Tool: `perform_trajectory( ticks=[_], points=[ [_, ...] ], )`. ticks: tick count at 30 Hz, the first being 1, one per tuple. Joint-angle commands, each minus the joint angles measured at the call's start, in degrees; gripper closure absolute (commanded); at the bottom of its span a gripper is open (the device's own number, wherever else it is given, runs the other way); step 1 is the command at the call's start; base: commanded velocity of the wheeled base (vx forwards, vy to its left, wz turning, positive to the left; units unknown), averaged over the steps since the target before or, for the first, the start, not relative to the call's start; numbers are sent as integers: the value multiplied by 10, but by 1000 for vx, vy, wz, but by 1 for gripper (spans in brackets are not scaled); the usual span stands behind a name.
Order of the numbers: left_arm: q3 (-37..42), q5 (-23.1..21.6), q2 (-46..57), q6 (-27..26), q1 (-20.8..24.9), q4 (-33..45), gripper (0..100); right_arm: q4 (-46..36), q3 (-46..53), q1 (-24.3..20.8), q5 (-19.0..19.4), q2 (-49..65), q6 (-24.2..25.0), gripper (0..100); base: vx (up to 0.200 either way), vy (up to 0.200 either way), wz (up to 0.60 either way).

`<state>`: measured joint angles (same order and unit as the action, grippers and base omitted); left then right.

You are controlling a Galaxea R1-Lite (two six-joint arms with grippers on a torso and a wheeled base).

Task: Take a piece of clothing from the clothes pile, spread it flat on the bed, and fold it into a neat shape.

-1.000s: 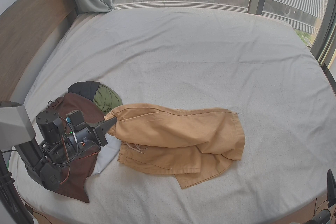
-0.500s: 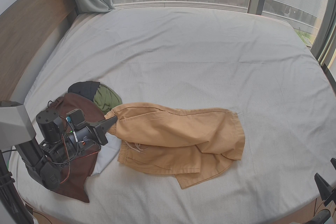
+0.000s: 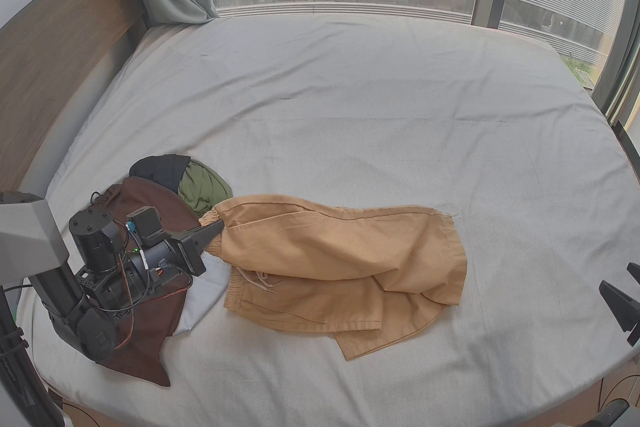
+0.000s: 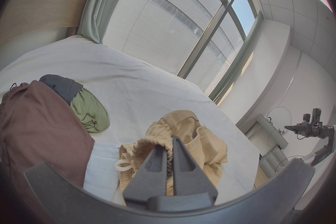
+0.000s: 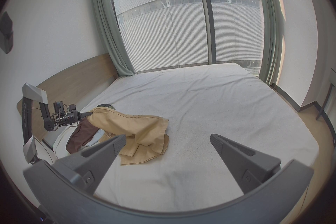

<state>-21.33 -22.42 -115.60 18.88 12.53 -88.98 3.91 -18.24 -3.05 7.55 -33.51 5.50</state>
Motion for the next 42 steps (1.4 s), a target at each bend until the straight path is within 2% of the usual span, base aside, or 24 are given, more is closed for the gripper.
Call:
perform_trajectory(
  ticks=[1,11,12,14,18,26,42],
  points=[
    [1,0,-1,-1,0,-1,100,6,-4,1,2,-47,0,0,0,0,0],
    [5,0,-4,-11,1,-1,100,8,-7,-2,12,-103,36,0,0,0,0],
    [6,0,-4,-14,1,-1,100,25,-12,-4,48,-124,45,0,0,0,0],
    [5,0,-4,-15,1,-1,100,38,-13,-1,77,-139,70,0,0,0,0],
    [5,0,-2,-15,1,-1,100,74,-16,-1,92,-183,107,0,0,0,0],
    [2,0,-4,-15,0,-1,100,151,-29,-1,113,-279,115,0,0,0,0],
    [-3,1,-17,-15,3,-1,100,207,-104,-11,150,-422,121,0,0,0,0]
  ],
)
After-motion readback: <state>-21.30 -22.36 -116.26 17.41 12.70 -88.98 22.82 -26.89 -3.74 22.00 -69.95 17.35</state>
